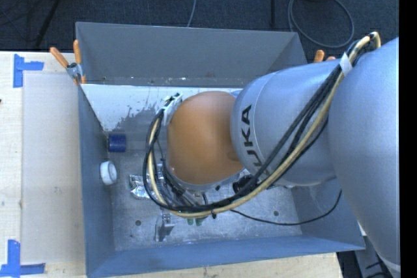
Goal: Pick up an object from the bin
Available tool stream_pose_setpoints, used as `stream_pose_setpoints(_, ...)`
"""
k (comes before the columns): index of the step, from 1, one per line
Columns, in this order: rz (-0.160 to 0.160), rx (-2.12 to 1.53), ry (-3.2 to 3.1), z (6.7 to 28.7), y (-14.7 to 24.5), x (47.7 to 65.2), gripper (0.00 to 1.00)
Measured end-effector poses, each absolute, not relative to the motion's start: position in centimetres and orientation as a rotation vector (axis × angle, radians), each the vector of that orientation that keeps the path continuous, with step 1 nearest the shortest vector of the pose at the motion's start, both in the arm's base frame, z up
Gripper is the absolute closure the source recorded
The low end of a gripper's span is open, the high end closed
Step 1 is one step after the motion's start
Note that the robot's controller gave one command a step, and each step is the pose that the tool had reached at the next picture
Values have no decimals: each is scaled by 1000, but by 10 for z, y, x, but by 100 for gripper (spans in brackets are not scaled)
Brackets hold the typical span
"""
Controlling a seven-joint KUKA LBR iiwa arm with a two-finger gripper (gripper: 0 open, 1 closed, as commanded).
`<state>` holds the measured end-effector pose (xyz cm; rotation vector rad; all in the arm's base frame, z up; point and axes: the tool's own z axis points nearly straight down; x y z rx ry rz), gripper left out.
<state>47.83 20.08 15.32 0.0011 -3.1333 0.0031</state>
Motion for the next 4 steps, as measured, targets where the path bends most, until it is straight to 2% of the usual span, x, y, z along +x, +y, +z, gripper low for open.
stream_pose_setpoints(1,6,109,-3142,135,137,553,0)
stream_pose_setpoints(2,-5,387,-3119,102,226,582,0)
stream_pose_setpoints(3,-2,374,-3120,104,222,583,100)
stream_pose_setpoints(4,-4,348,-3132,217,220,591,100)
